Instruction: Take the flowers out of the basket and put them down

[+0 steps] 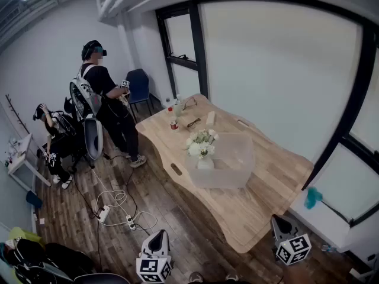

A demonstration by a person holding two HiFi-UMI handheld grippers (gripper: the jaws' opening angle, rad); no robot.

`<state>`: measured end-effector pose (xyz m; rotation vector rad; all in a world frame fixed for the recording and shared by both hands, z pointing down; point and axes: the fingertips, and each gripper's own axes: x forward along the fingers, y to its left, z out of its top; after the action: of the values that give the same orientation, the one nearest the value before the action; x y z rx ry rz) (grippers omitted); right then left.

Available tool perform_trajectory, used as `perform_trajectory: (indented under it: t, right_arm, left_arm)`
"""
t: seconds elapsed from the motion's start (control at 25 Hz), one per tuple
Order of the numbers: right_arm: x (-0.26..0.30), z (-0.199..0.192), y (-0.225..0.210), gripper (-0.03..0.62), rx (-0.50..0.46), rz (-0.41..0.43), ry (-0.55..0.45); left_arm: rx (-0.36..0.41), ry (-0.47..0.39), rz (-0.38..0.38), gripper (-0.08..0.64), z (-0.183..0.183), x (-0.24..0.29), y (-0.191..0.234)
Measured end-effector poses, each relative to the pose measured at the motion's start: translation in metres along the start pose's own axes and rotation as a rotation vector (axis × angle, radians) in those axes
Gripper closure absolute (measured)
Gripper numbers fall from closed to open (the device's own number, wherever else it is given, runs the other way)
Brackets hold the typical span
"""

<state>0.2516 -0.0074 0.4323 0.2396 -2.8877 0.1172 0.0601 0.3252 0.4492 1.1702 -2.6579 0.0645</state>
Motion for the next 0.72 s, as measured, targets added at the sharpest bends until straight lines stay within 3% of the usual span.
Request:
perform_trajectory:
  t: [0.48,0.72]
  right_arm:
    - [-0.024,-0.003,-0.024,0.571,-0.01,0.028,-0.016]
    - [-0.032,0.002,-0.035,0.571,-0.075,0.027,-0.054]
  left_arm:
    - [0.01,-0.014,0.044,0.555,0.005,-0.015,-0.035]
    - [0.02,-0.006,0.057,0.555,0.003,-0.017,-0.063]
